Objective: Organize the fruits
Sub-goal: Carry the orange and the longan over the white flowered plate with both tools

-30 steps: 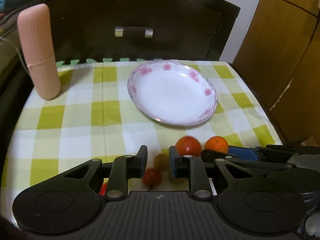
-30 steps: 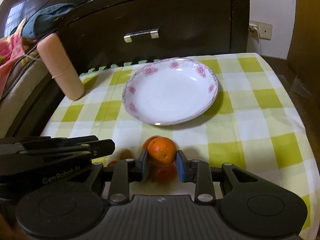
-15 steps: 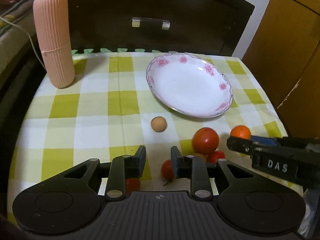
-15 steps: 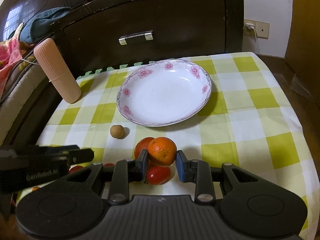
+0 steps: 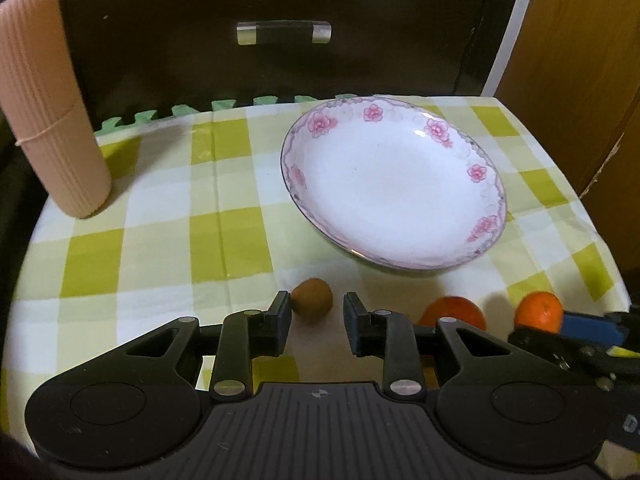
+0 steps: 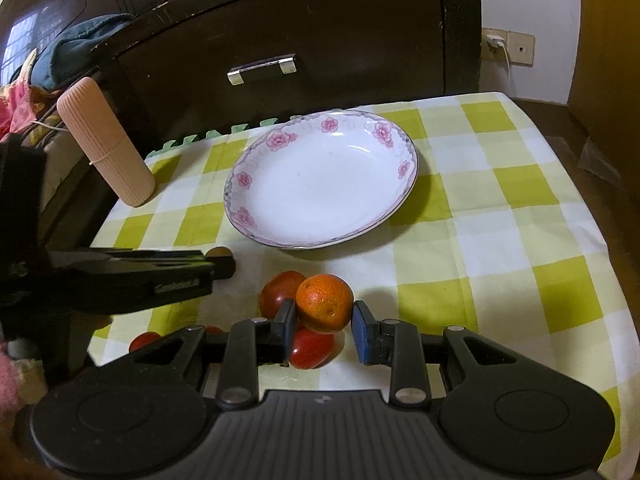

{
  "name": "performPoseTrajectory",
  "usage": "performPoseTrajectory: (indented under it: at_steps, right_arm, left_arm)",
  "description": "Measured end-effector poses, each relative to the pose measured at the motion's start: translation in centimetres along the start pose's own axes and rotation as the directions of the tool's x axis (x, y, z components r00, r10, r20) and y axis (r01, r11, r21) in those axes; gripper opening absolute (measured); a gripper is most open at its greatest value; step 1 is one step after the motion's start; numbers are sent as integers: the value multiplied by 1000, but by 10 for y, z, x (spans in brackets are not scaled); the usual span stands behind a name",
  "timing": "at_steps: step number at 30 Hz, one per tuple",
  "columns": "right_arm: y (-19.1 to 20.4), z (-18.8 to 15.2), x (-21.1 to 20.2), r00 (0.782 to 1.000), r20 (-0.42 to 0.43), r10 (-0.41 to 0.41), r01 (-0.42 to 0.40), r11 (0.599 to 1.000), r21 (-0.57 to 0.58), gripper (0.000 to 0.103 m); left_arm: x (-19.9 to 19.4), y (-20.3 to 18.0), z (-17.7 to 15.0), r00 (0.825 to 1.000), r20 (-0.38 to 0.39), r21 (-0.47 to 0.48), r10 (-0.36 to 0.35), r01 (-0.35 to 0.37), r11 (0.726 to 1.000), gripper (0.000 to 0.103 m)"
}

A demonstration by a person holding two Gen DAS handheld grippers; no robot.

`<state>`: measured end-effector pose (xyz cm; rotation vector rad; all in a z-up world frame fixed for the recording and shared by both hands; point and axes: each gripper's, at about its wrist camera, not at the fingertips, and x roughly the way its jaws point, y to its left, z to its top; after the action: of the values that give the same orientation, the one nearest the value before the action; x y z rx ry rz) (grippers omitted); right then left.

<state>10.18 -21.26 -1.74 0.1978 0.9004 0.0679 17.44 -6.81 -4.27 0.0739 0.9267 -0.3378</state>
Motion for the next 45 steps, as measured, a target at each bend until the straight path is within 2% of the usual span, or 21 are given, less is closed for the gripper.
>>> performPoseTrajectory:
  at_steps: [3,13,20,26,38,45]
  right_arm:
    - [0,0,3,1000,-8,-1,1,1000,0,29]
    - [-1,0,7,1000,-10,-9,9,1000,6,29]
    - [-5,5,6,1000,9,-13,12,1000,19,29]
    - [-7,23,11,999,45,-22,22,1000,4,29]
    - [-8,51,44,997,61,-39,41,999,-32,29]
    - [-13,60,62,998,54,-42,44,998,-35,29]
  left_arm:
    - [8,3,-2,1000,-18,-9,6,-6,1000,36]
    - [7,-1,-5,1000,1,24,20,-20,1000,32]
    - [-11,-7,-1,999,23,12,-28,28,1000,32]
    - [-22,-14,11,996,62,4,-69,69,998,32]
    - [-3,-19,39,994,80,6,-70,69,998,32]
    - [15,-17,46,996,59,0,-60,60,998,32]
